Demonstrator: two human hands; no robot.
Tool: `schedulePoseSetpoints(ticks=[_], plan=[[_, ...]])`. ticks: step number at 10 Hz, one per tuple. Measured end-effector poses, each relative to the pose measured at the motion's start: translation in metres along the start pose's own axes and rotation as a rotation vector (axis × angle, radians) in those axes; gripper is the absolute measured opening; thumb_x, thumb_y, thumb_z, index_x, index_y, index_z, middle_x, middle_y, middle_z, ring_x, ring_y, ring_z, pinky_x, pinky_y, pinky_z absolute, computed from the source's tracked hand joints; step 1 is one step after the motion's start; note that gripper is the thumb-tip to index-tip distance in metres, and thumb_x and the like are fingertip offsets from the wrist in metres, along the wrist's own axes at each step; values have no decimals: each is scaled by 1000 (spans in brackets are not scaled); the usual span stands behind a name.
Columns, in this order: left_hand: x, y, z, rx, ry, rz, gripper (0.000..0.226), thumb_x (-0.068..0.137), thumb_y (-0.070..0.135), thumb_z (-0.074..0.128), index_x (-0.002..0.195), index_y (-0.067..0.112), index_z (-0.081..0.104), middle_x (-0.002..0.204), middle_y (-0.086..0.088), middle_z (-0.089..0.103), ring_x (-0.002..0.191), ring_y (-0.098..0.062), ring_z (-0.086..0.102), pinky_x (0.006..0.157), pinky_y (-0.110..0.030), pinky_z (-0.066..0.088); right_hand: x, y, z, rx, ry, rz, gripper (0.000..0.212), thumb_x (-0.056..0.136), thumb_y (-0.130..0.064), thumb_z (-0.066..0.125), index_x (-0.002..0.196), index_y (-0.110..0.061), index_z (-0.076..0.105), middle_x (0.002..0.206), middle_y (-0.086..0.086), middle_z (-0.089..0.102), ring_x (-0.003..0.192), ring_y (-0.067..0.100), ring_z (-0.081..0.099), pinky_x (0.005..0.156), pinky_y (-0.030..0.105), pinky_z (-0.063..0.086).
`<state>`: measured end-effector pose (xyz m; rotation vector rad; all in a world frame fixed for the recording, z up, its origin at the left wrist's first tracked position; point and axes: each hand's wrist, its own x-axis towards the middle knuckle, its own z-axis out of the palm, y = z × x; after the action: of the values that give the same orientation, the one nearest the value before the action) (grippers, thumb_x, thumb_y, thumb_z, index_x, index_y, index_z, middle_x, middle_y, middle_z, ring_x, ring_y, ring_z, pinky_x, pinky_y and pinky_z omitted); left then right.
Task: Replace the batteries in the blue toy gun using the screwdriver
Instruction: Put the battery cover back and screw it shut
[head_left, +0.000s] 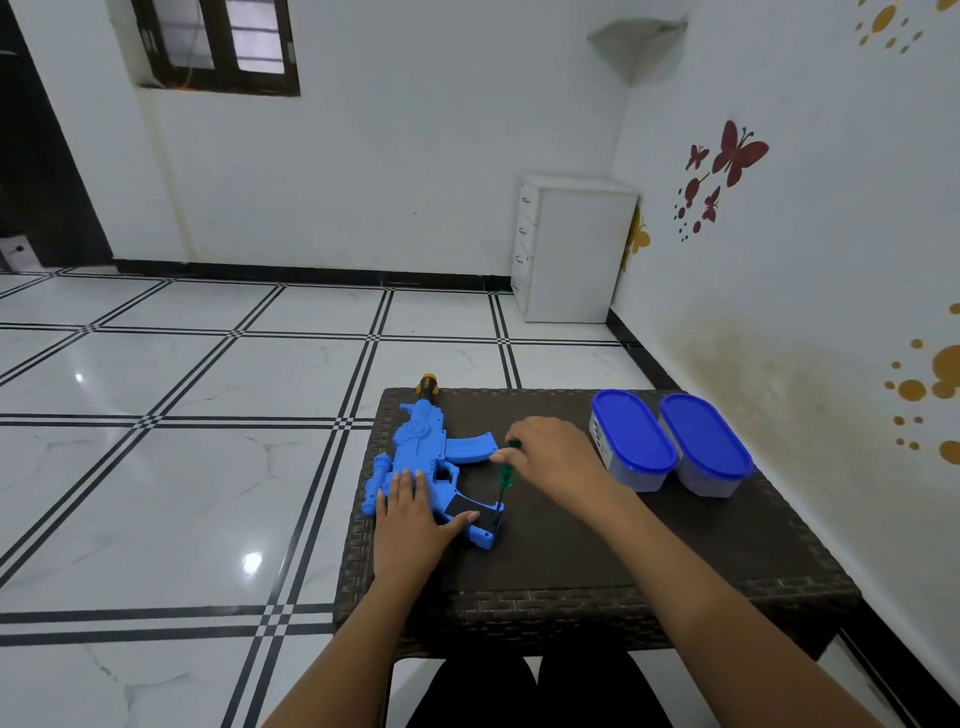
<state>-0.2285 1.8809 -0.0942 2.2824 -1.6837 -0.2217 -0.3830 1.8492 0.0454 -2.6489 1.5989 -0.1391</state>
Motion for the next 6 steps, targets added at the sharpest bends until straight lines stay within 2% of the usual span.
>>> schedulePoseSetpoints(ticks=[1,2,3,4,5,6], plan=[[1,0,0,-4,0,0,100,80,76,36,150,11,10,158,-8,8,147,-21,3,119,-39,2,0,0,-1,-52,33,34,48,91,-56,43,84,-11,58,73,0,54,77,20,56,64,30,40],[1,0,1,-1,4,4,99,80,76,36,150,11,10,158,-8,9,147,-21,3,119,-39,2,-3,4,0,34,11,-24,43,92,-51,45,114,-16,60,108,2,62,100,22,60,79,33,46],[0,-1,2,3,19,6,98,80,75,36,150,11,11,158,-8,10,146,-21,4,118,-38,4,-6,6,-1,131,-44,-125,35,96,-27,47,129,-19,52,132,-1,52,117,20,53,97,35,44],[1,-1,1,-6,15,7,98,80,75,37,150,11,11,158,-8,11,146,-21,4,118,-38,4,-4,6,-2,46,-74,-149,33,97,-16,43,129,-15,53,131,2,52,117,24,53,97,38,44],[0,0,1,-8,12,7,98,80,75,37,150,11,10,158,-8,10,147,-21,3,118,-38,3,1,5,-1,1,-41,-81,30,97,-30,46,113,-11,61,111,6,61,100,26,59,85,38,49],[0,0,1,-5,11,4,98,80,74,37,150,11,10,158,-8,9,147,-21,3,118,-38,3,6,5,-2,18,-15,37,45,92,-49,48,87,-7,63,72,4,58,73,22,57,65,31,44]])
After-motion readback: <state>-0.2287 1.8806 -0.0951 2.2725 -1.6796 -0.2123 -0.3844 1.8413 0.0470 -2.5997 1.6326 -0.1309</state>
